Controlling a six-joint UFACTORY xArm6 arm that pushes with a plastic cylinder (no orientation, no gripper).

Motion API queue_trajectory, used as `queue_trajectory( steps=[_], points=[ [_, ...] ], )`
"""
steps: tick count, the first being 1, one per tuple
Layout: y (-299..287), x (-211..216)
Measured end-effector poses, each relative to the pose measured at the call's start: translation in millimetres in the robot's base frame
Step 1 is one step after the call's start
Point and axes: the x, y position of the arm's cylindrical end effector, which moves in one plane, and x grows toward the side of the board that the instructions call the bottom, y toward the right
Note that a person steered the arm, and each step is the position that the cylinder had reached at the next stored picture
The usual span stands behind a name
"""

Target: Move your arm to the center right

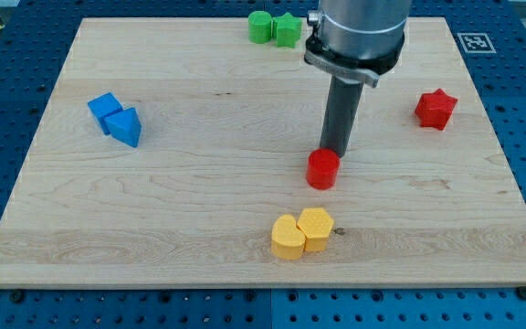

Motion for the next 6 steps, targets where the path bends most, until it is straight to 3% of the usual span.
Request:
queue_trajectory(
  steps=[2,3,6],
  points=[
    [-48,27],
    [-45,18],
    [196,4]
  ],
)
